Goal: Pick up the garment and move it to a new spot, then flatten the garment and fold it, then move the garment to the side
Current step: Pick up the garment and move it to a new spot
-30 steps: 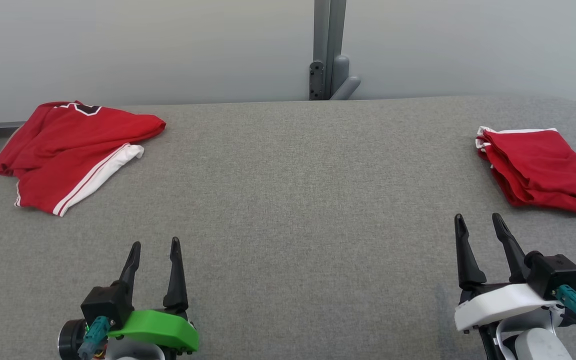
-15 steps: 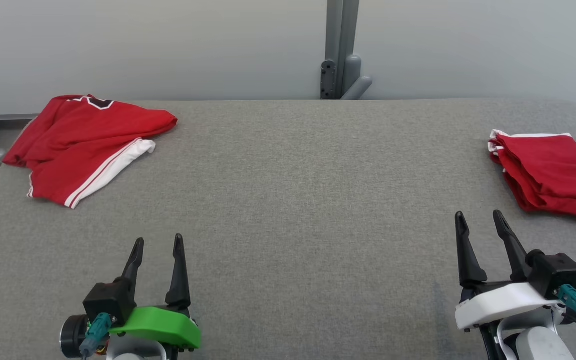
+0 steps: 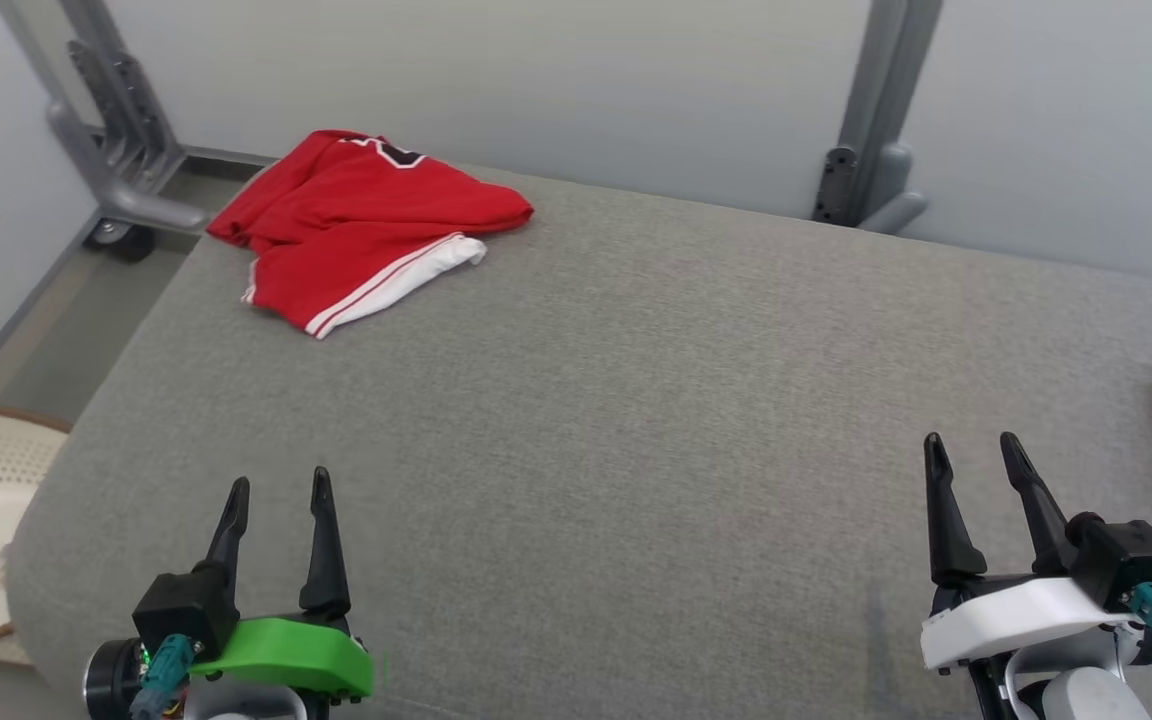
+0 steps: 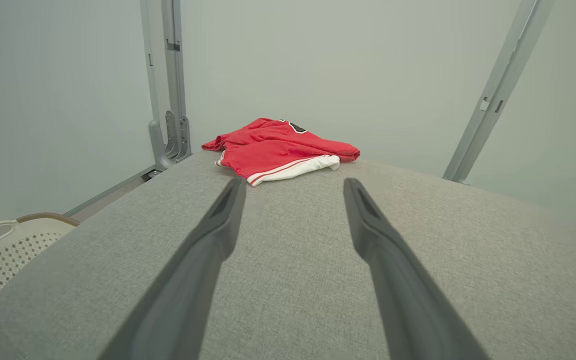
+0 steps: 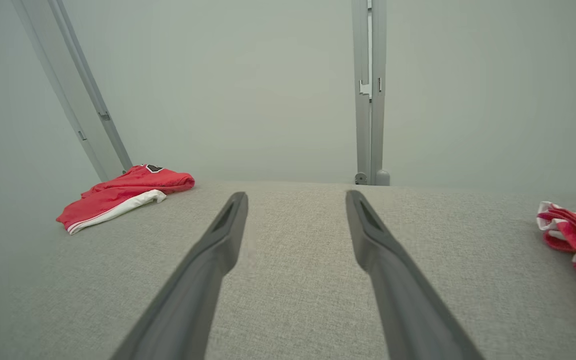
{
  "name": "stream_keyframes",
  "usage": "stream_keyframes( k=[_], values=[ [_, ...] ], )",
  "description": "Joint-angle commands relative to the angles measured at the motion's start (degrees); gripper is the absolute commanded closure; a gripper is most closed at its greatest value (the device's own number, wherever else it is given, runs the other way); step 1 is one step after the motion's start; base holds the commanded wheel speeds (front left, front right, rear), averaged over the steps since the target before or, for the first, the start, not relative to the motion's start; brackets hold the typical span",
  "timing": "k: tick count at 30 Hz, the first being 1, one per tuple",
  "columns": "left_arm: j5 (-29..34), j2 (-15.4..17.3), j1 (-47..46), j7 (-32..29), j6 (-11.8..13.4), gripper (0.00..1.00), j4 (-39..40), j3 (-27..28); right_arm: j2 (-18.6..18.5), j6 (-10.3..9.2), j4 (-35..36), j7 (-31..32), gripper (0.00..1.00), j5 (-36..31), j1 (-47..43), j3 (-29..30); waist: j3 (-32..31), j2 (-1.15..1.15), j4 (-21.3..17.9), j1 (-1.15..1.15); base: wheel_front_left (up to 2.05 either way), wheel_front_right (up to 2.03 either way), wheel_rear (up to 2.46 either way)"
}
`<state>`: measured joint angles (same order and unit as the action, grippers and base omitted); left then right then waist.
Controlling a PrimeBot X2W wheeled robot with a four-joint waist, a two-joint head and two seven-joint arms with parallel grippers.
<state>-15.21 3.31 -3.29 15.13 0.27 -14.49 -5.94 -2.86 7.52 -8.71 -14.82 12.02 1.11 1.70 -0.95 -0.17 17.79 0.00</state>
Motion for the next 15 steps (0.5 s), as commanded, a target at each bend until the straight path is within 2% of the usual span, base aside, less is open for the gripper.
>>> stream_keyframes(
  k=[1,4,9,15],
  values=[
    [0.15,0.46,0.82,0.03,0.02,0.0,0.28,0.3,-0.06,-0.06,-0.01,-0.37,0.0,0.21,-0.8,-0.06,-0.75,0.17,7.72,0.0,0.0,0.0,0.0],
    [0.15,0.69,1.61,0.03,0.07,0.0,0.51,0.76,-0.07,-0.06,-0.4,-0.31,0.0,0.45,-0.76,-0.29,-0.97,0.17,11.06,0.0,0.0,0.0,0.0],
    [-0.48,0.65,3.54,0.03,1.14,0.0,2.96,3.03,-0.13,-0.06,-1.17,-0.35,0.0,0.17,1.87,-3.3,0.09,0.17,11.9,0.0,0.0,0.0,0.0],
    [-0.25,0.43,4.79,0.03,1.19,0.0,4.5,4.01,-0.16,-0.06,-2.48,-0.38,0.0,0.04,3.57,-4.73,0.48,0.17,12.07,0.0,0.0,0.0,0.0]
  ],
)
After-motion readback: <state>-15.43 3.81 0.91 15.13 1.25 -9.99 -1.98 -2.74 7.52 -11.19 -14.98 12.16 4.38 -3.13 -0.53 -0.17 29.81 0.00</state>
